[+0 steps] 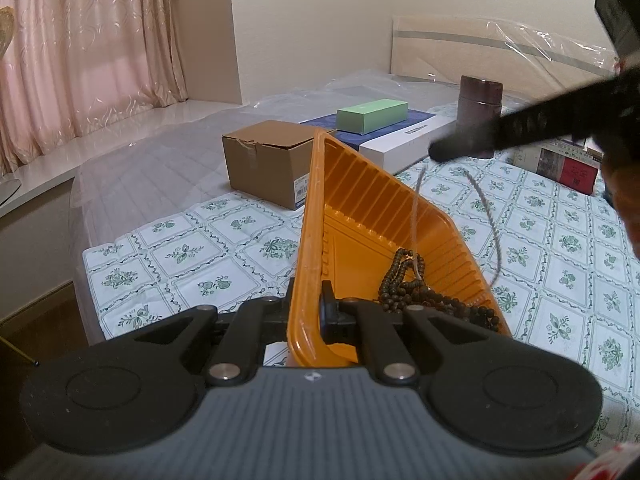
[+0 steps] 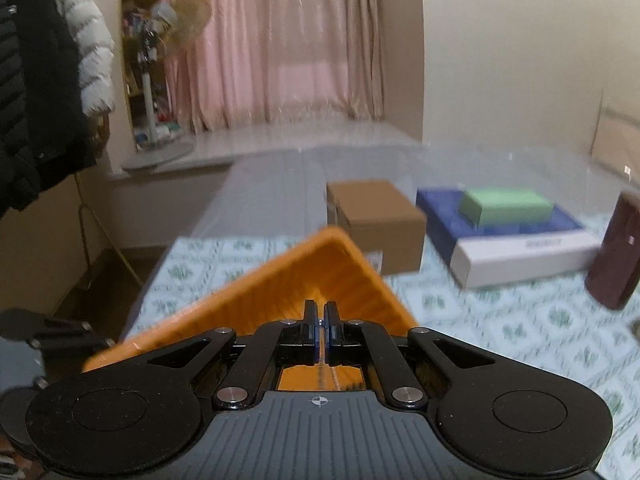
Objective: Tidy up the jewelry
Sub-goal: 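Lift the pearl strand with the right gripper and lower it into the tray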
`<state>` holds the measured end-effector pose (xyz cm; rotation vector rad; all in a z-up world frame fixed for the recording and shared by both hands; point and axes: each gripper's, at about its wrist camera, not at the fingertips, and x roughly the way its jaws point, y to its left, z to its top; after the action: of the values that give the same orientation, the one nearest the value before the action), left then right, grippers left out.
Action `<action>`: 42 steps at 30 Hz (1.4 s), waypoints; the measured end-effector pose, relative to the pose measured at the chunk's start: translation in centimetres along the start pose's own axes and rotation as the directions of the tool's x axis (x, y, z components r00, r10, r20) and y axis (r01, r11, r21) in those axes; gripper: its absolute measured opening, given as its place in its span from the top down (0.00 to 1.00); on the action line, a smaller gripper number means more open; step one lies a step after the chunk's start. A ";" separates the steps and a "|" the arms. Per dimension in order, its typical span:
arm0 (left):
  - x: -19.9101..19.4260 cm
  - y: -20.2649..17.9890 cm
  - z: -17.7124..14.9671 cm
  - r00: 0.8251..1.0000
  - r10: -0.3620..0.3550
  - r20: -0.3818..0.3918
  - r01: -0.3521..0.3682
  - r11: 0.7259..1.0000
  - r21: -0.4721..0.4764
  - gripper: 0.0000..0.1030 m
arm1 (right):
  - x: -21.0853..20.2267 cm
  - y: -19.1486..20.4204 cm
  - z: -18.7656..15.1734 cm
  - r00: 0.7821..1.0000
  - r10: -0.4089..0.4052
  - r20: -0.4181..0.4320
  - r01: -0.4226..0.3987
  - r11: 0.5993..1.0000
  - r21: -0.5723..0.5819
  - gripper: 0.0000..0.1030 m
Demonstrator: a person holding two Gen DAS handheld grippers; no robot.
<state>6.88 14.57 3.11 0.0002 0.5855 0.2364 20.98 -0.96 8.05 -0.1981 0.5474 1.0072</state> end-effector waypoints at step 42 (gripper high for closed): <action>0.1 0.3 -0.2 1.000 -0.001 -0.004 0.001 1.000 -0.010 0.94 | -3.8 -4.3 -7.0 0.998 -0.053 -0.035 0.061 0.950 0.307 0.46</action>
<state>6.79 14.86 2.86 -0.0098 0.5879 0.2381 20.65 -8.88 3.70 0.0513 0.7113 0.8511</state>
